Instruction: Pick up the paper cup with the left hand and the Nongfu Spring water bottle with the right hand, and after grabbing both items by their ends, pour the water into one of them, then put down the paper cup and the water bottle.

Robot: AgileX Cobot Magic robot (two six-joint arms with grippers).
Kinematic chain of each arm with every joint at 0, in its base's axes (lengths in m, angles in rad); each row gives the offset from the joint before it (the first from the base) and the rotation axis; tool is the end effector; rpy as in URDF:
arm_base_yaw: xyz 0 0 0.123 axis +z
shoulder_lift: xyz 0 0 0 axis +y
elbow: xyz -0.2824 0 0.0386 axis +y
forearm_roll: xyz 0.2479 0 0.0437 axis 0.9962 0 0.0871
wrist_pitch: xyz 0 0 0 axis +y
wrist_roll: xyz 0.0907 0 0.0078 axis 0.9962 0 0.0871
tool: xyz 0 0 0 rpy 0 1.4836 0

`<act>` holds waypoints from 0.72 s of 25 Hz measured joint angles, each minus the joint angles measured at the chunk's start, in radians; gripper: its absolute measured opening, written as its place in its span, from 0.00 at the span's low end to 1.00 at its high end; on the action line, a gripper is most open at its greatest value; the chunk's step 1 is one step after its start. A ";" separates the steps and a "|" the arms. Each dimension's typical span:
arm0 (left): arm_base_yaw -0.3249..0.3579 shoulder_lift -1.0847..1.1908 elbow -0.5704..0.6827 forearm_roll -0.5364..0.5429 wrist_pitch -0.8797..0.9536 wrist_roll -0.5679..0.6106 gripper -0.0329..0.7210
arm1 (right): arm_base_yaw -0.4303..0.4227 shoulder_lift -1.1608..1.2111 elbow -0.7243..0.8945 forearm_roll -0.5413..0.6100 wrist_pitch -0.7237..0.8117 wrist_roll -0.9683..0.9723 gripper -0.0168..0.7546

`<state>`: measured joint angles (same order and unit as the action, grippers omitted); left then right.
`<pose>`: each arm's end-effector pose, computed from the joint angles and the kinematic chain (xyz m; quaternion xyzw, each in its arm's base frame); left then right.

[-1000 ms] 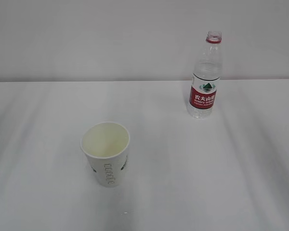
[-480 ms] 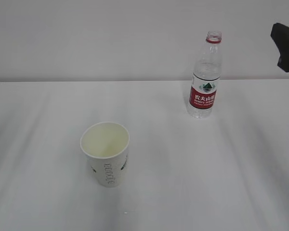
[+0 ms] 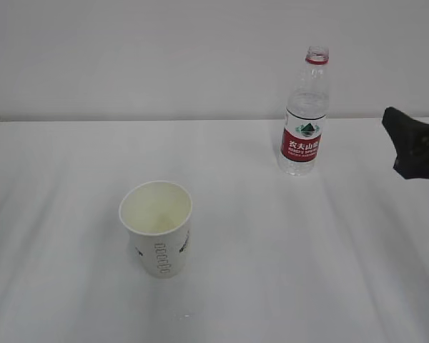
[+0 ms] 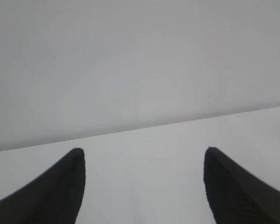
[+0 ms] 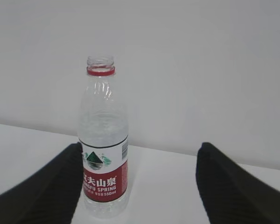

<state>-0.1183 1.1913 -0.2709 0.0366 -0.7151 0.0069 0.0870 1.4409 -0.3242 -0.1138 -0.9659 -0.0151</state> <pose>0.2048 -0.0265 0.2179 0.0650 0.7449 -0.0368 0.6630 0.2385 0.0293 0.1982 -0.0927 0.7243 0.0365 0.6823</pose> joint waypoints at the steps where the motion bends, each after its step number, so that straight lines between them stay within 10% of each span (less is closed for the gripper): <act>1: -0.008 0.005 0.004 0.000 -0.001 -0.007 0.81 | 0.000 0.015 0.017 0.000 -0.038 0.000 0.76; 18: -0.132 0.440 0.195 0.158 -0.418 -0.033 0.81 | 0.000 0.134 0.135 -0.055 -0.169 0.006 0.76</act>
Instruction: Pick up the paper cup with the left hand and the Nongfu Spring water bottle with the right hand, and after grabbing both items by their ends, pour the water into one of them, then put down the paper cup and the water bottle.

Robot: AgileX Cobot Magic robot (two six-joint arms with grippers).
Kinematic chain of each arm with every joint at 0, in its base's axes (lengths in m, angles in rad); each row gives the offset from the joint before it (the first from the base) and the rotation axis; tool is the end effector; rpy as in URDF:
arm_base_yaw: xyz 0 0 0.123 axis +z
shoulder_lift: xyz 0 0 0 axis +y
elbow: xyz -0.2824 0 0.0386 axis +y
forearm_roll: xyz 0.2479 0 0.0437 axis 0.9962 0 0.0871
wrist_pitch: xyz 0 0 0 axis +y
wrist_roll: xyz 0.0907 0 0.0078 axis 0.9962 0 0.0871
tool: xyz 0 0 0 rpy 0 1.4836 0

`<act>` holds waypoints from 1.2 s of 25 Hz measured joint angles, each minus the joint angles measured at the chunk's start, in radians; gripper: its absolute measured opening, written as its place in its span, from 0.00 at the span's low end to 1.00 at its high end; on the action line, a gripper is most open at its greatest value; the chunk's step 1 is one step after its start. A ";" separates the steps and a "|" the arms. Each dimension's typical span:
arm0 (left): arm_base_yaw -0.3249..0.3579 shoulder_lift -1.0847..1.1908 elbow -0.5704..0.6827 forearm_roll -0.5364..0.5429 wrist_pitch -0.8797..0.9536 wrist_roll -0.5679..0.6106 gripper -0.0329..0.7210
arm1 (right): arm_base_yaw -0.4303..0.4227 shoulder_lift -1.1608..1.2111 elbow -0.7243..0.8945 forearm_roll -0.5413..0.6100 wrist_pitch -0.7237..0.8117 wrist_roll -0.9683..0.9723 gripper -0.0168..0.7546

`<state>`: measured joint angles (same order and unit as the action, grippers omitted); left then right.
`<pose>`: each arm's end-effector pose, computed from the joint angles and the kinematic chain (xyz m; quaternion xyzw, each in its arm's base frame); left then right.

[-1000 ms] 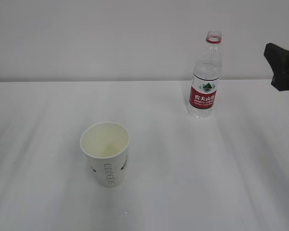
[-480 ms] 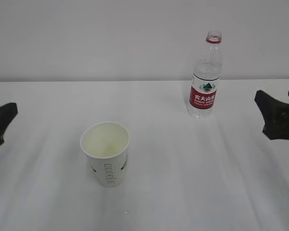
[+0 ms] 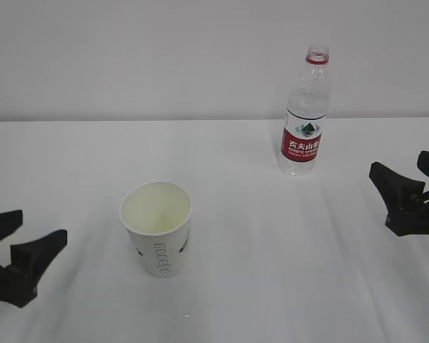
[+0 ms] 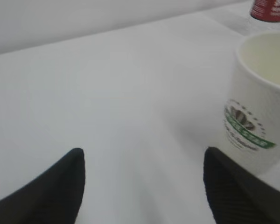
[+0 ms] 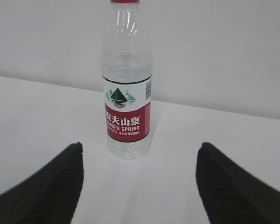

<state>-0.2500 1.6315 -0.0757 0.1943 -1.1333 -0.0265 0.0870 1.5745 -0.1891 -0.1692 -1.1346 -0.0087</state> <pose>0.1777 -0.0618 0.1251 0.1743 0.7969 -0.1268 0.5644 0.2149 0.0327 0.1544 -0.1130 0.7553 0.0605 0.6428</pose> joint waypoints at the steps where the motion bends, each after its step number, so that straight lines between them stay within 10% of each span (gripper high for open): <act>1: -0.002 0.010 0.004 0.029 -0.002 -0.005 0.81 | 0.000 0.000 0.000 -0.005 0.000 0.000 0.76; 16: -0.002 0.021 0.006 0.360 -0.008 -0.015 0.81 | 0.000 0.000 0.002 -0.126 -0.002 0.000 0.76; 30: -0.002 0.074 0.006 0.411 -0.010 -0.015 0.81 | 0.000 0.000 0.031 -0.129 -0.003 0.002 0.76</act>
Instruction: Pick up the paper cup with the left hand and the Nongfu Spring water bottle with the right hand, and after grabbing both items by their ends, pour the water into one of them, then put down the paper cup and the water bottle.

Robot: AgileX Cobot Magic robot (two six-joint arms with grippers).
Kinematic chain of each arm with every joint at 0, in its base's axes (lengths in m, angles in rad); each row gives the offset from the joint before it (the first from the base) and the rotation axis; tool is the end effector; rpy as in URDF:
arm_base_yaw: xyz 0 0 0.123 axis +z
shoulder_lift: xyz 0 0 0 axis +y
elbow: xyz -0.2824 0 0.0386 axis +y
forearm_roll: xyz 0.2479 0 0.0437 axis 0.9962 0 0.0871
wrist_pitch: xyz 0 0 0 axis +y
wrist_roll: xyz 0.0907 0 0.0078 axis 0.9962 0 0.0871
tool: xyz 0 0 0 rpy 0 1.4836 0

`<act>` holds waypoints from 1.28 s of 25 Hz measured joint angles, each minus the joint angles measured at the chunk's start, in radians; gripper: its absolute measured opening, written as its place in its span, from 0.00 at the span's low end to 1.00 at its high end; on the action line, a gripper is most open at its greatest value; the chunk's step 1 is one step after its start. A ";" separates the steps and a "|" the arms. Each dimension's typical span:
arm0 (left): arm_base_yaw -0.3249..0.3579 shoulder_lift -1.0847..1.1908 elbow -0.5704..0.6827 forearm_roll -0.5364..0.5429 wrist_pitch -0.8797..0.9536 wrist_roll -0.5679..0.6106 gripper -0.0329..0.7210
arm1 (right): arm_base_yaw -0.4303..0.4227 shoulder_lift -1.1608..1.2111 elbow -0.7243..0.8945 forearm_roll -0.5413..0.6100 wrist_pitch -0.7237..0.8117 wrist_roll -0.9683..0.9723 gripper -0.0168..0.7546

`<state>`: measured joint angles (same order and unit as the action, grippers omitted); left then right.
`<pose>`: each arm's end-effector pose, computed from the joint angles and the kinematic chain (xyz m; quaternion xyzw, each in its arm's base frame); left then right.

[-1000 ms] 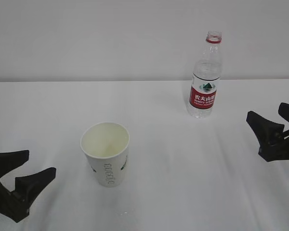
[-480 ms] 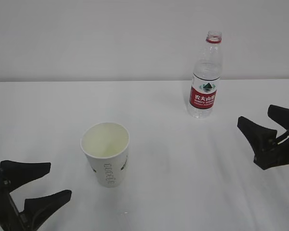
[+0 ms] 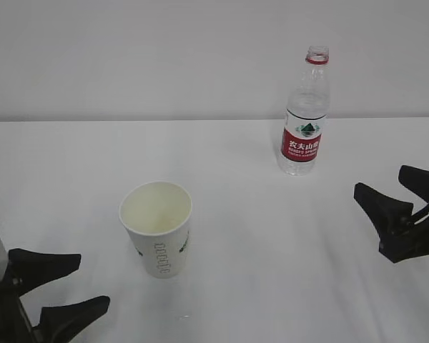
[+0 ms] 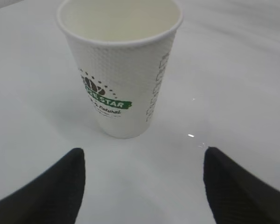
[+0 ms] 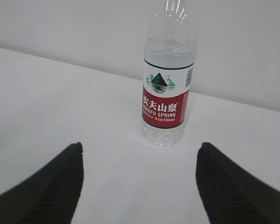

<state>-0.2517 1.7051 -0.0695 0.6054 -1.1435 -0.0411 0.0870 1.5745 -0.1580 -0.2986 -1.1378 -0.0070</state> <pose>0.1554 -0.0886 0.1112 0.3348 0.7659 -0.2334 0.4967 0.2038 0.0422 0.1487 -0.1698 0.7557 0.0896 0.6261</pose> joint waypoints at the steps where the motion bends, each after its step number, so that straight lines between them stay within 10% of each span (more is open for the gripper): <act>1: 0.000 0.000 0.000 0.002 0.000 0.000 0.81 | 0.000 0.000 0.000 0.000 0.000 0.000 0.76; 32: 0.000 0.212 -0.191 -0.041 -0.007 0.041 0.96 | 0.000 0.000 0.005 -0.035 -0.002 0.000 0.76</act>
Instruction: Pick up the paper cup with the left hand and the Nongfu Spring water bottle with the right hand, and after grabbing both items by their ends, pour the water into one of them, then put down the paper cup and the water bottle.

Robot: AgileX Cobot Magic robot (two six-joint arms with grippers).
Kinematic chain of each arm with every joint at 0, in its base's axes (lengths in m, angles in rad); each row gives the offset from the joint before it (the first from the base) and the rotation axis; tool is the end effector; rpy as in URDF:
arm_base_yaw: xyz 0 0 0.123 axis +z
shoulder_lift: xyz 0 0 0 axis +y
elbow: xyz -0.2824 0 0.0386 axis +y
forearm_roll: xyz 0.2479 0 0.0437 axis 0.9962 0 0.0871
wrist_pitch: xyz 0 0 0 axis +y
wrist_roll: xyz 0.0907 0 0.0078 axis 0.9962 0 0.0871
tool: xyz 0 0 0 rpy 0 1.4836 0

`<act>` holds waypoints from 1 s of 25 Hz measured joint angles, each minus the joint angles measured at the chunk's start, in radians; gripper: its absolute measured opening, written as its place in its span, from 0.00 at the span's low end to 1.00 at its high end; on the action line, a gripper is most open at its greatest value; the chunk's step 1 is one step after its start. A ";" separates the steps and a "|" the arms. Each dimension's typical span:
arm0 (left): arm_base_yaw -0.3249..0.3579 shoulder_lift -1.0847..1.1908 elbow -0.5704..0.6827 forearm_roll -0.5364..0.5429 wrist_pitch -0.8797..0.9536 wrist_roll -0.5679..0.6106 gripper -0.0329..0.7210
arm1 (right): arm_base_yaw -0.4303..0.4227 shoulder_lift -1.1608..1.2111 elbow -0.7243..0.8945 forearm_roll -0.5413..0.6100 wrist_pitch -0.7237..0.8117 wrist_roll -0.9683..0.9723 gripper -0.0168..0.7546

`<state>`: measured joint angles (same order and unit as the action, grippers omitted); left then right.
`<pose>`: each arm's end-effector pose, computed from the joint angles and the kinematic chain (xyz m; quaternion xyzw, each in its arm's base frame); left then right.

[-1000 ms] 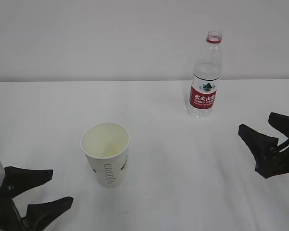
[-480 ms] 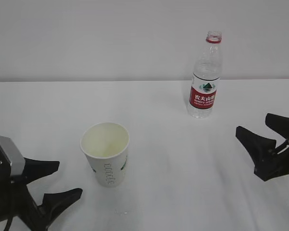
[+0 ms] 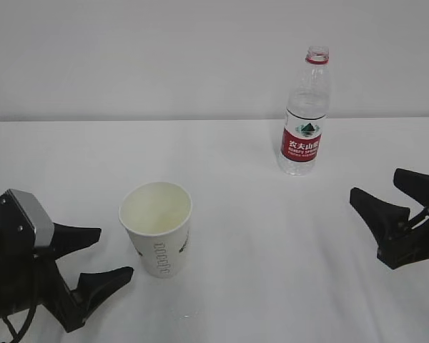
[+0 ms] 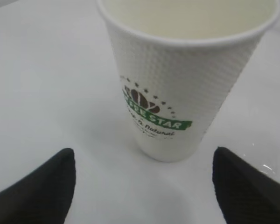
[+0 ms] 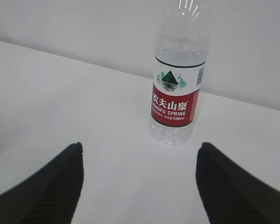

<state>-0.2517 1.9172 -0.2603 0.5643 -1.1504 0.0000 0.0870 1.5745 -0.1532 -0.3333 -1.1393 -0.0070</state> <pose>0.2065 -0.0990 0.0876 0.3330 0.7699 -0.2158 0.4998 0.2015 0.0447 0.1478 -0.1849 0.7540 0.0973 0.6228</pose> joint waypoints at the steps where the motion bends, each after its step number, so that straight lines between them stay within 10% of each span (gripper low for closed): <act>1: 0.000 0.000 -0.004 0.002 0.000 0.000 0.96 | 0.000 0.000 0.000 0.000 0.000 0.000 0.76; 25: -0.002 0.056 -0.120 0.132 0.020 0.000 0.96 | 0.000 0.000 0.000 -0.001 0.000 0.000 0.76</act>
<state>-0.2536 1.9729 -0.3802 0.6958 -1.1302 0.0000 0.0870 1.5745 -0.1532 -0.3339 -1.1393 -0.0070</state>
